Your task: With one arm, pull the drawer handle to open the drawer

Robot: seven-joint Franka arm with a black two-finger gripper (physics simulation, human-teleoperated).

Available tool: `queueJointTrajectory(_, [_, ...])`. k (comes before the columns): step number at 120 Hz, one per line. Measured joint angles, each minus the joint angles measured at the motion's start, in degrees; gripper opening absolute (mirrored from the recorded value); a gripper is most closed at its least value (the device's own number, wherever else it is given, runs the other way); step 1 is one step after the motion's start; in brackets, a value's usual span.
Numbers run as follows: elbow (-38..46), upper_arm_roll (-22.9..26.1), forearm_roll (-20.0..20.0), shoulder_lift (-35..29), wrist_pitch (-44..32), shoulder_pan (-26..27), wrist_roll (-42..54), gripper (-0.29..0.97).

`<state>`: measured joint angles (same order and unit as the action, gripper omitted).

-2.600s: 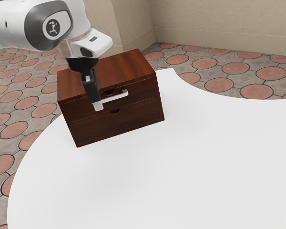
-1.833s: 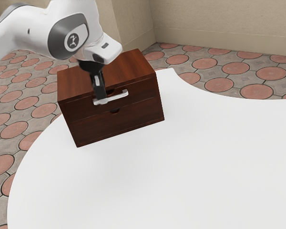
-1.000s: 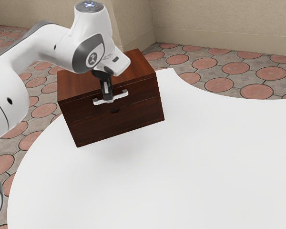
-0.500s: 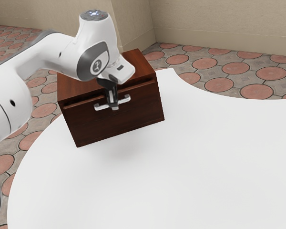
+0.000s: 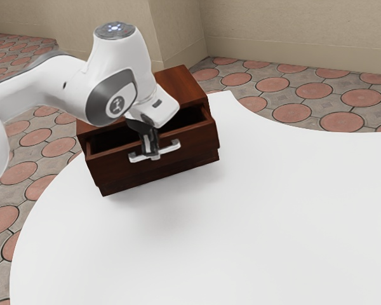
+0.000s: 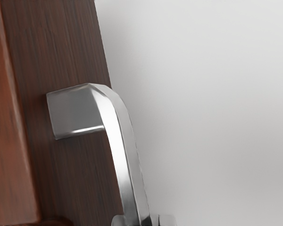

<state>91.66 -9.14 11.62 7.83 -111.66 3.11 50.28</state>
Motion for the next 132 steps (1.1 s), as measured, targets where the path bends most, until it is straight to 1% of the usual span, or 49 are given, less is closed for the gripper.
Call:
queueJointTrajectory(41, [7.27, -0.13, 0.13, -5.75, -0.81, 3.46, -2.79, -0.06])
queueJointTrajectory(77, [10.0, -0.73, 0.2, -7.74, -0.96, 5.56, -4.92, -0.06])
queueJointTrajectory(85, [10.11, -0.48, 0.18, -7.79, -0.96, 5.35, -5.3, -0.05])
queueJointTrajectory(97, [10.1, -0.09, 0.06, -7.86, -0.88, 4.99, -5.75, -0.02])
queueJointTrajectory(132, [9.95, -0.1, -0.68, -8.43, -0.61, 5.73, -6.56, 0.16])
